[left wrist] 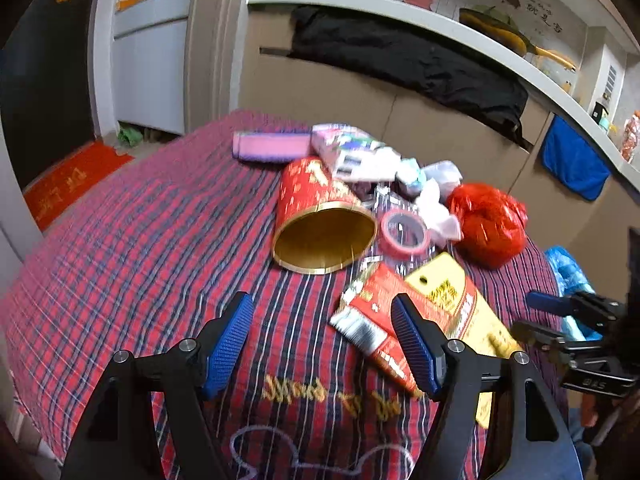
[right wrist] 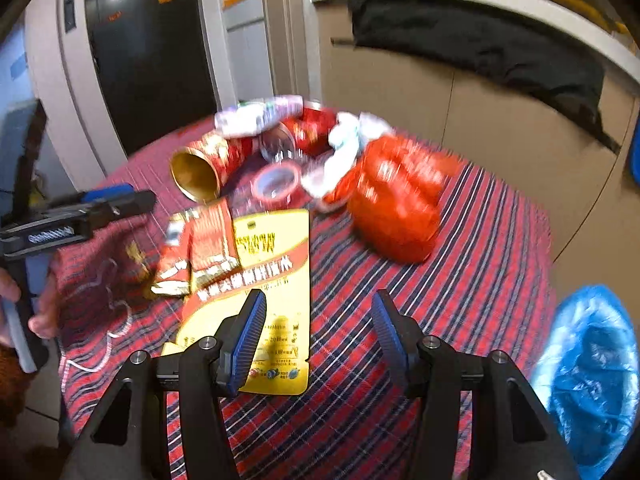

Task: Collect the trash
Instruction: 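Move both open tools back over the table toward the wrappers, then grasp the yellow snack packet with the right tool while the left tool grasps red wrappers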

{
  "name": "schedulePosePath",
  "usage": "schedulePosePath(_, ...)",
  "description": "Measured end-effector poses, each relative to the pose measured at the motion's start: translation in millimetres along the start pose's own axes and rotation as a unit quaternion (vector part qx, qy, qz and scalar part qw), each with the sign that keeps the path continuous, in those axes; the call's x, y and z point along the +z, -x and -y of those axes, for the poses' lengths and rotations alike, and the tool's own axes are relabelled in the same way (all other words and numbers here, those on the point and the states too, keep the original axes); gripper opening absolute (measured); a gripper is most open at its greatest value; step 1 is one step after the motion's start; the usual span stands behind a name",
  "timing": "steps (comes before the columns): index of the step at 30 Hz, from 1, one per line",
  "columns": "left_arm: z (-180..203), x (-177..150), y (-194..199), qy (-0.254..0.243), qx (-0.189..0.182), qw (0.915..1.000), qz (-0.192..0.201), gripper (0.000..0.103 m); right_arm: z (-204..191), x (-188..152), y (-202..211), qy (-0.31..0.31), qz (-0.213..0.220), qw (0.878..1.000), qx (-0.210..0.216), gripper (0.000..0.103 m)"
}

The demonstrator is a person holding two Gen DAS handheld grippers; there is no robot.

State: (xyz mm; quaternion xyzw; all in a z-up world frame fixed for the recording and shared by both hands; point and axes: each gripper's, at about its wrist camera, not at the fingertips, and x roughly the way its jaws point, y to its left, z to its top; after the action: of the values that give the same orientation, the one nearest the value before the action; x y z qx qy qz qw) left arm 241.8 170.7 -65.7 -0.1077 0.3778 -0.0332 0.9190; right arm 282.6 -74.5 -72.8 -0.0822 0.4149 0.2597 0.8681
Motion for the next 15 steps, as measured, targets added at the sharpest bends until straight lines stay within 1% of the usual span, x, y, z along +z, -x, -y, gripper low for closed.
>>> schedulePosePath(1, -2, -2, -1, 0.004, -0.006, 1.0, -0.006, 0.071, -1, -1, -6, -0.003, -0.007, 1.0, 0.01, 0.052)
schedulePosePath(2, -6, -5, -1, 0.008, -0.01, 0.9998, -0.014, 0.071, -1, 0, -10, -0.005, -0.01, 1.0, 0.012, 0.051)
schedulePosePath(4, -10, -9, 2, 0.012, -0.009, 0.9997, -0.017, 0.071, -4, 4, -19, -0.001, -0.009, 1.0, 0.015, 0.052)
schedulePosePath(8, -20, -19, 20, 0.023, 0.003, 0.9997, 0.001, 0.071, -5, 16, -45, 0.013, -0.035, 0.999, 0.015, 0.052)
schedulePosePath(10, -24, -24, 27, 0.035, 0.006, 0.9993, 0.008, 0.071, -7, 19, -46, 0.01, -0.031, 0.999, 0.026, 0.051)
schedulePosePath(12, -28, -29, 32, 0.046, 0.008, 0.9988, 0.013, 0.071, -12, 19, -45, 0.01, -0.031, 0.998, 0.051, 0.028)
schedulePosePath(13, -29, -32, 34, 0.05, 0.008, 0.9986, 0.012, 0.071, -17, 17, -43, 0.013, -0.035, 0.997, 0.061, 0.012)
schedulePosePath(15, -29, -36, 35, 0.057, -0.001, 0.9983, 0.008, 0.071, -25, 13, -33, 0.022, -0.029, 0.997, 0.063, 0.008)
